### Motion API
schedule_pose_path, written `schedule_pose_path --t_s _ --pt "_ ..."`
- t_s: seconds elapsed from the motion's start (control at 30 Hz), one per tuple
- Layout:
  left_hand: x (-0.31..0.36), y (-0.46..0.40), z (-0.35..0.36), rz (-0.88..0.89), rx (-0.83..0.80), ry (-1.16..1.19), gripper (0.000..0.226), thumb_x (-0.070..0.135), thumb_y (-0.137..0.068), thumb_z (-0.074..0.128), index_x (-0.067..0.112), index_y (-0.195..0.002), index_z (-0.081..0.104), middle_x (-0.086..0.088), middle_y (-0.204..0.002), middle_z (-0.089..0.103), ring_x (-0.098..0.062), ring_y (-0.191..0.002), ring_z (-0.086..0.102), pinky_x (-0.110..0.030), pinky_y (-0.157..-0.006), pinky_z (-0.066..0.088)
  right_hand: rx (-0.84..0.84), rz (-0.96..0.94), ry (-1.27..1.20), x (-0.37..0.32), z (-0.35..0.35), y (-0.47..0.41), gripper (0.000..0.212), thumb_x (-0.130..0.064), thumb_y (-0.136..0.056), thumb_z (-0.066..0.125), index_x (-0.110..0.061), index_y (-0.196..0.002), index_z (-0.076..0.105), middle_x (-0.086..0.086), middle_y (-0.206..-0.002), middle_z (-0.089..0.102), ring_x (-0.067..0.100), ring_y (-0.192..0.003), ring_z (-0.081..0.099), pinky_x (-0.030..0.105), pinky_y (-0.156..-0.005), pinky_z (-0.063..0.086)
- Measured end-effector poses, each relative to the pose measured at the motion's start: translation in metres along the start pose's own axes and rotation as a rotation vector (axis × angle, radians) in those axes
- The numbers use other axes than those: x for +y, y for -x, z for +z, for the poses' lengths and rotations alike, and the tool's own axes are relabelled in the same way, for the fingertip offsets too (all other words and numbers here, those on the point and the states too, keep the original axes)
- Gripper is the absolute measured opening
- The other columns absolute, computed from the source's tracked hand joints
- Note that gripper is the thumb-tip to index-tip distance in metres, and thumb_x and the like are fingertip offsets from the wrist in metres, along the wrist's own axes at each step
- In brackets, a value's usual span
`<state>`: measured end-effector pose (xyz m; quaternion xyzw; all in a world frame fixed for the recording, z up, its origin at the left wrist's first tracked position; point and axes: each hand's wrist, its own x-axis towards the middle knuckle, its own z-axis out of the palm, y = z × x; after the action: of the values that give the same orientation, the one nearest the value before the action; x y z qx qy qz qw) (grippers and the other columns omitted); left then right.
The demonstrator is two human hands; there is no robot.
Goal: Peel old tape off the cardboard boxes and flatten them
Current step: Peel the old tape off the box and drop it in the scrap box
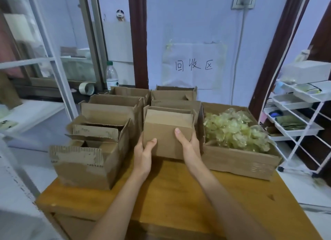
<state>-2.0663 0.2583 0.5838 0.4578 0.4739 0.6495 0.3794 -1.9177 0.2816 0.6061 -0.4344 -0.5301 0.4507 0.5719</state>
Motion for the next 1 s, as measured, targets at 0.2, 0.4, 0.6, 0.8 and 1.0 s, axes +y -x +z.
schedule_pose_path --t_s 0.2,0.4,0.6,0.8,1.0 --pt "-0.02 -0.017 -0.005 0.002 0.001 -0.028 0.041 0.032 -0.085 0.06 0.029 -0.125 0.064 0.016 -0.107 0.075 0.0 -0.098 0.069 -0.013 -0.079 0.052 -0.097 0.069 0.016 0.029 -0.001 -0.015 0.077 -0.042 -0.085 0.079 -0.033 -0.15 0.039 -0.012 -0.131 0.063 0.003 -0.12 0.06 0.014 -0.085 0.051" --pt "-0.031 -0.023 -0.01 0.007 -0.099 -0.137 0.054 0.045 -0.089 0.059 0.032 -0.142 0.056 0.012 -0.124 0.07 -0.001 -0.113 0.064 -0.023 -0.095 0.052 -0.108 0.061 0.035 0.041 -0.009 -0.024 0.079 -0.043 -0.086 0.078 -0.032 -0.153 0.037 -0.012 -0.133 0.064 -0.002 -0.117 0.063 0.016 -0.093 0.054" --pt "-0.034 -0.026 -0.011 -0.021 -0.134 -0.207 0.067 0.053 -0.088 0.058 0.03 -0.151 0.049 0.015 -0.128 0.068 0.001 -0.116 0.062 -0.029 -0.103 0.05 -0.159 0.07 0.065 0.044 -0.02 -0.026 0.082 -0.045 -0.087 0.077 -0.032 -0.155 0.033 -0.013 -0.137 0.062 -0.005 -0.119 0.062 0.018 -0.096 0.053" --pt "-0.031 -0.022 -0.011 -0.034 -0.175 -0.218 0.072 0.056 -0.087 0.058 0.034 -0.154 0.044 0.017 -0.131 0.065 -0.001 -0.12 0.059 -0.019 -0.094 0.046 -0.155 0.058 0.06 0.048 -0.024 -0.022 0.082 -0.046 -0.087 0.076 -0.033 -0.156 0.033 -0.014 -0.138 0.063 -0.003 -0.123 0.061 0.02 -0.099 0.053" --pt "-0.027 -0.015 -0.01 -0.045 -0.153 -0.248 0.067 0.059 -0.087 0.059 0.043 -0.15 0.042 0.025 -0.132 0.061 0.018 -0.114 0.055 -0.007 -0.088 0.043 -0.105 0.092 0.083 0.051 -0.024 -0.017 0.082 -0.062 -0.083 0.075 -0.035 -0.153 0.041 -0.014 -0.135 0.064 0.005 -0.125 0.061 0.028 -0.104 0.053"
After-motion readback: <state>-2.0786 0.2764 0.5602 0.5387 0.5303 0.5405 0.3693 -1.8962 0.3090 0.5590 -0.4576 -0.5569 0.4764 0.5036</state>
